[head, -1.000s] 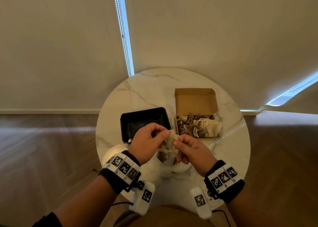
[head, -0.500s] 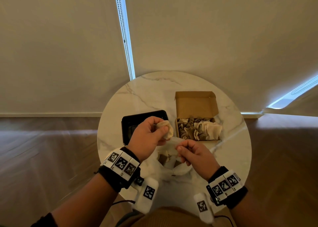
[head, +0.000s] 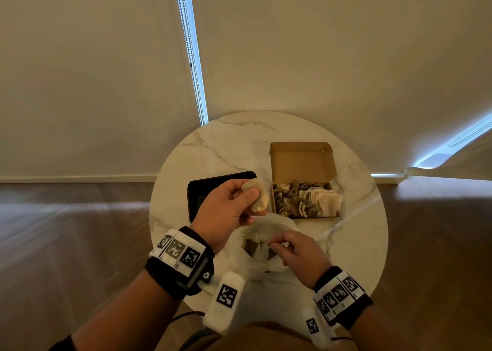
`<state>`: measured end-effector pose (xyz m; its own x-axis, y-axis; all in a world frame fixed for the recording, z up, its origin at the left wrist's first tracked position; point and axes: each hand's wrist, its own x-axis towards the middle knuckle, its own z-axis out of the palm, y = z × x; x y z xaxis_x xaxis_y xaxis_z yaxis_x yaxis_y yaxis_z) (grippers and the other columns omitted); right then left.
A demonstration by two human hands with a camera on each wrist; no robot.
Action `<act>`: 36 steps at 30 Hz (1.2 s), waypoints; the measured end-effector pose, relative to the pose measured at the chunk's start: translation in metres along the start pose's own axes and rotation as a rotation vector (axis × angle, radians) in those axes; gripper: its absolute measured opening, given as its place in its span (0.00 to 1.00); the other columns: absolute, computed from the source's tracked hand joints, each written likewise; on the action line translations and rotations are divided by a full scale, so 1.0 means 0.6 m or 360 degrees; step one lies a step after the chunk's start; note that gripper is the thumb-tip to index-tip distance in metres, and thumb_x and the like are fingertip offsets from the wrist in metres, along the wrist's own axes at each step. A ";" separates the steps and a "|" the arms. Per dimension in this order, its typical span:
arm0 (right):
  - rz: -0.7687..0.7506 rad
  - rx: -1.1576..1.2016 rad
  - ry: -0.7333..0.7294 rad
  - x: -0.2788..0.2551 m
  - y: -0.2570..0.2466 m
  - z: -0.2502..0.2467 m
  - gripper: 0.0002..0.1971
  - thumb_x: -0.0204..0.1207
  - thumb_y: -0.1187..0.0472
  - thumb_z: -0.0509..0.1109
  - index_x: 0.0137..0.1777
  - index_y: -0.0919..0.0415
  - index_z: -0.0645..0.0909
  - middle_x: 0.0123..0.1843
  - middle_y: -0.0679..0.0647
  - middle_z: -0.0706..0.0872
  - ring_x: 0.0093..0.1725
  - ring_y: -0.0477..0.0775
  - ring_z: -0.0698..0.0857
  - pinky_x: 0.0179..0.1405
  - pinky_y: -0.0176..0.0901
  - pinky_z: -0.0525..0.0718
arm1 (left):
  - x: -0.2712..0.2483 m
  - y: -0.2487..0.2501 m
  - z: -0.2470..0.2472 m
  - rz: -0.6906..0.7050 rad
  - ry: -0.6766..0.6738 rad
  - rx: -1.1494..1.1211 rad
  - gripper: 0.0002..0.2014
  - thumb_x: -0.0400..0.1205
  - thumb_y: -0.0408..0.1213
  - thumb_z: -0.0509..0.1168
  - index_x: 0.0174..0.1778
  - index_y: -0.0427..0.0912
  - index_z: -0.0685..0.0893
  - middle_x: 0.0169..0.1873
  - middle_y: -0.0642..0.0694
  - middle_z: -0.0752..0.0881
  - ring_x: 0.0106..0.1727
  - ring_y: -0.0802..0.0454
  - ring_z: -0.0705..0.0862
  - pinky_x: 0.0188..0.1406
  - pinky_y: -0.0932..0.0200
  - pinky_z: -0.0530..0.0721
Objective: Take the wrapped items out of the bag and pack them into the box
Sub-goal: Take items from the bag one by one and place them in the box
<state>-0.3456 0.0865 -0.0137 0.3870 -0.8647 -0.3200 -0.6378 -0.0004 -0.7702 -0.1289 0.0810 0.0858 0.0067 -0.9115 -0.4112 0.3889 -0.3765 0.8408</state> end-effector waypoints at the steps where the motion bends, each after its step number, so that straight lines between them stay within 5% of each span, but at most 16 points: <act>1: 0.0020 0.0001 -0.0016 0.003 -0.001 -0.001 0.05 0.84 0.54 0.72 0.54 0.45 0.88 0.46 0.40 0.91 0.41 0.39 0.88 0.42 0.31 0.85 | -0.002 0.000 0.000 -0.0010 -0.0026 0.0018 0.10 0.87 0.32 0.67 0.64 0.36 0.84 0.42 0.42 0.92 0.39 0.50 0.92 0.28 0.64 0.83; 4: 0.0061 0.0002 0.0014 0.016 -0.004 -0.006 0.06 0.84 0.58 0.71 0.54 0.47 0.88 0.44 0.41 0.91 0.42 0.37 0.89 0.46 0.35 0.88 | -0.009 0.002 -0.002 -0.0045 -0.0098 0.0035 0.13 0.87 0.33 0.68 0.66 0.35 0.83 0.42 0.43 0.92 0.40 0.49 0.92 0.29 0.63 0.83; 11: -0.0029 0.0036 0.0106 0.048 -0.047 -0.037 0.04 0.82 0.58 0.73 0.52 0.48 0.88 0.39 0.43 0.90 0.34 0.40 0.88 0.34 0.31 0.83 | -0.022 -0.006 -0.005 -0.0133 -0.0280 0.0417 0.19 0.83 0.31 0.73 0.69 0.40 0.81 0.43 0.38 0.92 0.36 0.48 0.90 0.30 0.60 0.87; 16: -0.0093 0.0198 0.0214 0.058 -0.093 -0.058 0.05 0.78 0.59 0.78 0.49 0.52 0.85 0.39 0.50 0.91 0.34 0.48 0.89 0.37 0.45 0.90 | -0.015 -0.033 -0.013 -0.0246 -0.0321 0.0797 0.27 0.80 0.37 0.79 0.73 0.47 0.77 0.32 0.50 0.91 0.34 0.52 0.90 0.28 0.61 0.84; 23: -0.0260 0.0095 0.0304 0.042 -0.137 -0.080 0.02 0.80 0.56 0.77 0.50 0.49 0.88 0.39 0.43 0.90 0.38 0.42 0.88 0.40 0.35 0.88 | -0.003 -0.046 -0.022 -0.0159 -0.0313 0.1247 0.07 0.83 0.40 0.75 0.54 0.44 0.90 0.40 0.44 0.94 0.34 0.56 0.90 0.34 0.64 0.87; 27: -0.0274 0.0283 0.0284 0.020 -0.158 -0.082 0.02 0.80 0.59 0.77 0.50 0.51 0.88 0.39 0.48 0.91 0.35 0.46 0.89 0.36 0.36 0.87 | 0.000 -0.050 -0.025 -0.0082 -0.0166 0.1247 0.05 0.84 0.39 0.73 0.48 0.42 0.91 0.38 0.46 0.93 0.32 0.60 0.89 0.31 0.69 0.83; 31: -0.0089 0.0805 0.0087 0.003 -0.163 -0.069 0.03 0.82 0.67 0.74 0.53 0.62 0.87 0.38 0.62 0.92 0.34 0.58 0.91 0.31 0.43 0.88 | 0.010 -0.050 -0.034 0.0082 -0.0018 0.1296 0.07 0.84 0.44 0.74 0.45 0.49 0.96 0.36 0.53 0.93 0.39 0.61 0.89 0.44 0.61 0.87; 36: 0.0122 0.1036 0.0055 0.001 -0.146 -0.057 0.05 0.81 0.68 0.74 0.54 0.69 0.84 0.41 0.64 0.93 0.34 0.59 0.92 0.30 0.45 0.90 | 0.013 -0.043 -0.032 -0.0194 0.0114 0.0808 0.09 0.83 0.49 0.74 0.46 0.49 0.96 0.36 0.52 0.90 0.38 0.60 0.85 0.38 0.61 0.81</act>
<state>-0.3121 0.0688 0.0722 0.3277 -0.8660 -0.3778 -0.1253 0.3565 -0.9259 -0.1213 0.0868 0.0544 0.0592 -0.8492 -0.5248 -0.1045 -0.5281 0.8427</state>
